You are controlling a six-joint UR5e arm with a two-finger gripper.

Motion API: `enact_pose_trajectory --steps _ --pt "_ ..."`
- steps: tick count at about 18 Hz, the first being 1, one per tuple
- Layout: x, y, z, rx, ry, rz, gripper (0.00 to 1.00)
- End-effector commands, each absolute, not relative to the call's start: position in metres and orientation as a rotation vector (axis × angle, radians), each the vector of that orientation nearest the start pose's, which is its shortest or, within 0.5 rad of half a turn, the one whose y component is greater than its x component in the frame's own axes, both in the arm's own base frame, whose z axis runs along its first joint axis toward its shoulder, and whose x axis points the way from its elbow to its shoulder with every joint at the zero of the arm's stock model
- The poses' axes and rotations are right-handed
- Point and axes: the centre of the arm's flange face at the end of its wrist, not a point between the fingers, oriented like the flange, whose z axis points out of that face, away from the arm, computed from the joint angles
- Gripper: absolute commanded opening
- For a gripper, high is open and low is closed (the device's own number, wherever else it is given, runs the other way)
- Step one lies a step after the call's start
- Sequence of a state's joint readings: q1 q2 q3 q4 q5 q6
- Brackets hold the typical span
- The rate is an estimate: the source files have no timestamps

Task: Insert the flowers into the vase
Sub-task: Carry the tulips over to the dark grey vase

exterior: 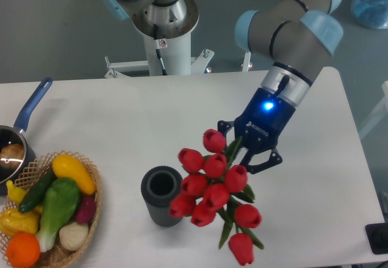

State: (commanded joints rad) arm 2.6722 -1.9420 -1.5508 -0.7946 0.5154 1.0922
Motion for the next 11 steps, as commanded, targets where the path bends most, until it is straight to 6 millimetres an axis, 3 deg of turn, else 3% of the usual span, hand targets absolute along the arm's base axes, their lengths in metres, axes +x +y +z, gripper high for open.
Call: enact_pose_trajectory --steps 11 --pt "-0.438 0.493 0.423 -1.842 0.289 -0.291 0.17"
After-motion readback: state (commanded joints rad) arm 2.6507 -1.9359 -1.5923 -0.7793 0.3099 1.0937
